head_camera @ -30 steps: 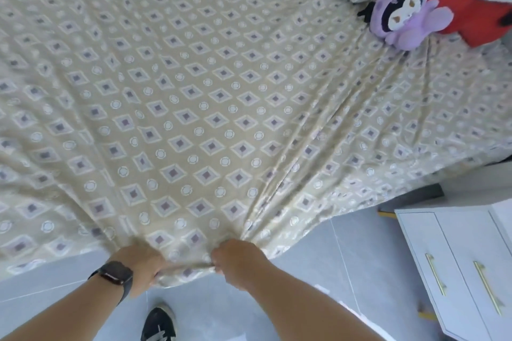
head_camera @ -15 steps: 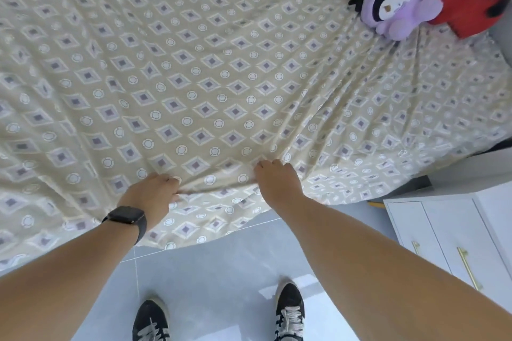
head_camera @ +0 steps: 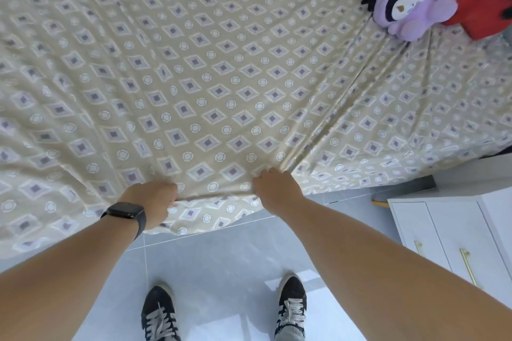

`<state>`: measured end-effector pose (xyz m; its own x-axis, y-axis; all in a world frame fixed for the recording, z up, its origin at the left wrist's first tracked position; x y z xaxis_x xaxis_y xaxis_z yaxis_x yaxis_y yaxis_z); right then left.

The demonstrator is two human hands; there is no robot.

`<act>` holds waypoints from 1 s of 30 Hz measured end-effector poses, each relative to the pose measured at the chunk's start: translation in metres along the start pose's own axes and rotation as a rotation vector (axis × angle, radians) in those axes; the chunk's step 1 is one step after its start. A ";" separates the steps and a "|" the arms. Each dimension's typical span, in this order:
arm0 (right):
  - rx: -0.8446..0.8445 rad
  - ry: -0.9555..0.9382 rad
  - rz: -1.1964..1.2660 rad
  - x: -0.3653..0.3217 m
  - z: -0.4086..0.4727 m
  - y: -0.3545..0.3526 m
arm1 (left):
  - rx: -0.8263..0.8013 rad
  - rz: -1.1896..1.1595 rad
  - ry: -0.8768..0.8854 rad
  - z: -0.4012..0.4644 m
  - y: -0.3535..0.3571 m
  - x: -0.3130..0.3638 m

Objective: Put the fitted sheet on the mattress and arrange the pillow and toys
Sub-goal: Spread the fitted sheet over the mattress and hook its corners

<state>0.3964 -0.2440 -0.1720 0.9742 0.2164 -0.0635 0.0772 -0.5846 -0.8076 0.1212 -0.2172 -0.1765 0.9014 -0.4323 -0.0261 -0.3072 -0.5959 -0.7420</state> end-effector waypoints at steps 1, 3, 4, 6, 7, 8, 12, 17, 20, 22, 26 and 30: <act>-0.026 0.001 0.015 -0.007 -0.005 0.003 | 0.007 -0.026 -0.004 -0.007 0.002 -0.004; -0.073 -0.014 0.050 -0.029 -0.015 0.003 | 0.044 -0.032 -0.010 -0.028 0.011 -0.021; -0.076 -0.023 0.064 -0.043 -0.017 -0.001 | 0.062 -0.029 -0.022 -0.038 0.015 -0.035; -0.052 -0.038 0.071 -0.068 -0.010 -0.017 | 0.090 -0.025 -0.055 -0.054 0.017 -0.063; -0.036 -0.047 0.074 -0.082 -0.004 -0.026 | 0.093 -0.018 -0.066 -0.060 0.017 -0.078; -0.017 -0.069 0.076 -0.107 0.006 -0.038 | 0.094 -0.006 -0.083 -0.070 0.019 -0.101; 0.038 -0.158 0.158 -0.217 0.049 -0.073 | 0.056 0.059 -0.177 -0.092 0.039 -0.184; 0.015 -0.193 0.149 -0.331 0.088 -0.067 | 0.002 0.008 -0.220 -0.097 0.078 -0.246; 0.052 -0.134 0.081 -0.360 0.104 -0.054 | 0.052 0.040 -0.177 -0.090 0.087 -0.254; 0.071 -0.102 0.038 -0.366 0.113 -0.050 | 0.047 0.072 -0.164 -0.087 0.090 -0.255; 0.071 -0.147 -0.088 -0.364 0.113 -0.049 | -0.003 -0.014 -0.118 -0.093 0.095 -0.263; -0.115 -0.264 -0.170 -0.371 0.096 -0.046 | -0.207 -0.017 -0.004 -0.104 0.126 -0.278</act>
<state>0.0107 -0.2219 -0.1677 0.8580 0.5048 -0.0953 0.2720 -0.6038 -0.7493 -0.2000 -0.2424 -0.1928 0.9080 -0.4186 -0.0182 -0.3481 -0.7295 -0.5888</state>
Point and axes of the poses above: each hand's wrist, its own z-axis towards the middle knuckle, its own y-axis out of the palm, x = y × z, the point moved 2 cm from there along z, towards the middle knuckle, and after that the axes turned 4 degrees about z, right-handed, at the moved point
